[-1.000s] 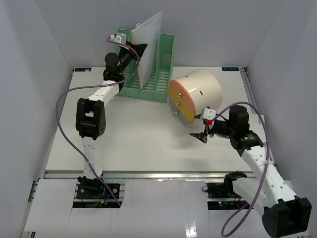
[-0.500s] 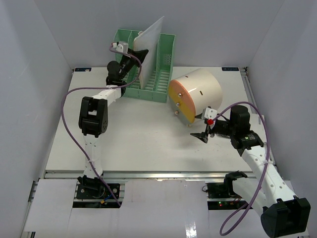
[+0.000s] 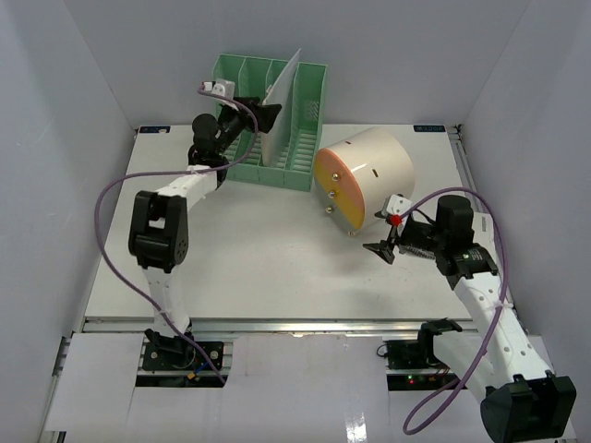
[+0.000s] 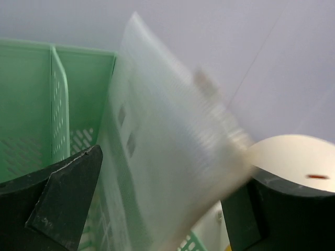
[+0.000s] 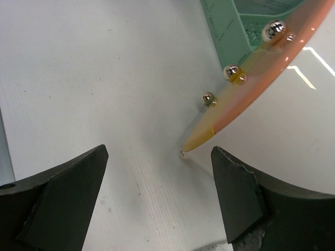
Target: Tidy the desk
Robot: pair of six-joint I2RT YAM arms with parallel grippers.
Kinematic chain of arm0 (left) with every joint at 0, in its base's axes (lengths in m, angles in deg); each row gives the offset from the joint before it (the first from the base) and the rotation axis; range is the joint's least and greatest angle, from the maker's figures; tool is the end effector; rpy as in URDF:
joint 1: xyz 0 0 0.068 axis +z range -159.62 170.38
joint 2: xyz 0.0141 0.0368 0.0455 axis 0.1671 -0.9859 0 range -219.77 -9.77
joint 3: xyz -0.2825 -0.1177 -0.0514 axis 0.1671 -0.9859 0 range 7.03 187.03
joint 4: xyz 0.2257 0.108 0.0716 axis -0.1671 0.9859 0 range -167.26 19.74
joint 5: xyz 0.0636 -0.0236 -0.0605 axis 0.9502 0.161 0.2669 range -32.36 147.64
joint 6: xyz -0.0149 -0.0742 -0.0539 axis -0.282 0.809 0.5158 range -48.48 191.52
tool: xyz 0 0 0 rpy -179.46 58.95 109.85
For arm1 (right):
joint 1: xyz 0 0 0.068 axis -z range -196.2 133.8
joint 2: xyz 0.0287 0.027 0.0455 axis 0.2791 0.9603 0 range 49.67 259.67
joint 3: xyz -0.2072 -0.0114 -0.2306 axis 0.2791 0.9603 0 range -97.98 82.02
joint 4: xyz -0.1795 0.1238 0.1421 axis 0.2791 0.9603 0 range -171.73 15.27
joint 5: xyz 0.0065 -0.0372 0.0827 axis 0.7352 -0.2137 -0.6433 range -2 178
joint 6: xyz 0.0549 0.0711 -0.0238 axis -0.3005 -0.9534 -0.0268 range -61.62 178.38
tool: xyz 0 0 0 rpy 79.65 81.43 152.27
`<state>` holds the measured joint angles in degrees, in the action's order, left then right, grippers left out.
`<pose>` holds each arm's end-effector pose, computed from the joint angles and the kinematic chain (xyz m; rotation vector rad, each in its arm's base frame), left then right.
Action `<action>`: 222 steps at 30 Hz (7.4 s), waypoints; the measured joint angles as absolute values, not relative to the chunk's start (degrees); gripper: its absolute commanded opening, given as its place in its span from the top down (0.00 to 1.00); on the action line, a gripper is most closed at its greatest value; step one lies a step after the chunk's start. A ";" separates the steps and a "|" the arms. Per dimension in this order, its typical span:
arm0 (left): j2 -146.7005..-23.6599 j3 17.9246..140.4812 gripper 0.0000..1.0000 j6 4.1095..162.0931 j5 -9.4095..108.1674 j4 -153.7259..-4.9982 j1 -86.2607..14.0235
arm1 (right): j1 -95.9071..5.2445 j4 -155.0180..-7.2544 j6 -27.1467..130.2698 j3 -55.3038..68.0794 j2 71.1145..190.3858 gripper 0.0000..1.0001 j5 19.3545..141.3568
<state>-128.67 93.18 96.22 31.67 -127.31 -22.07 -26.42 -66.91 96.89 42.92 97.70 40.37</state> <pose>0.5253 -0.1536 0.3414 0.2634 1.3214 -0.8376 0.1732 0.0940 0.3073 -1.2149 1.4261 0.4832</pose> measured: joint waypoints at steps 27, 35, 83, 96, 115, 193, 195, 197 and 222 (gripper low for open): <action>-48.50 36.31 0.02 101.41 29.71 -82.92 -21.45 | 1.96 -43.36 151.48 41.97 119.88 0.06 54.58; -40.98 30.94 0.02 104.73 27.03 -81.01 -21.45 | 1.34 -48.99 151.90 38.89 133.01 0.07 54.33; -81.03 29.95 0.02 130.18 40.25 -107.19 -50.25 | -32.97 -10.93 160.49 28.97 111.64 0.92 40.58; -71.46 28.44 0.02 113.28 48.11 -105.12 -53.74 | -44.00 -24.72 142.58 27.37 113.61 0.92 36.61; -60.31 9.97 0.02 56.68 33.22 -130.13 -53.74 | -44.37 -24.13 135.20 16.48 111.96 0.92 27.45; -110.99 114.65 1.00 78.88 59.65 -53.92 -26.77 | -26.71 -76.37 88.51 44.23 98.73 0.10 35.29; -111.86 114.74 1.00 78.68 60.12 -53.43 -26.77 | -26.71 -76.37 88.51 44.32 98.73 0.10 35.29; -112.36 114.82 1.00 78.43 60.69 -53.47 -26.77 | -26.66 -76.39 88.53 44.33 98.77 0.10 35.31; -106.44 111.43 1.00 76.27 65.81 -59.59 -24.26 | -25.89 -77.55 88.62 45.29 99.82 0.10 35.33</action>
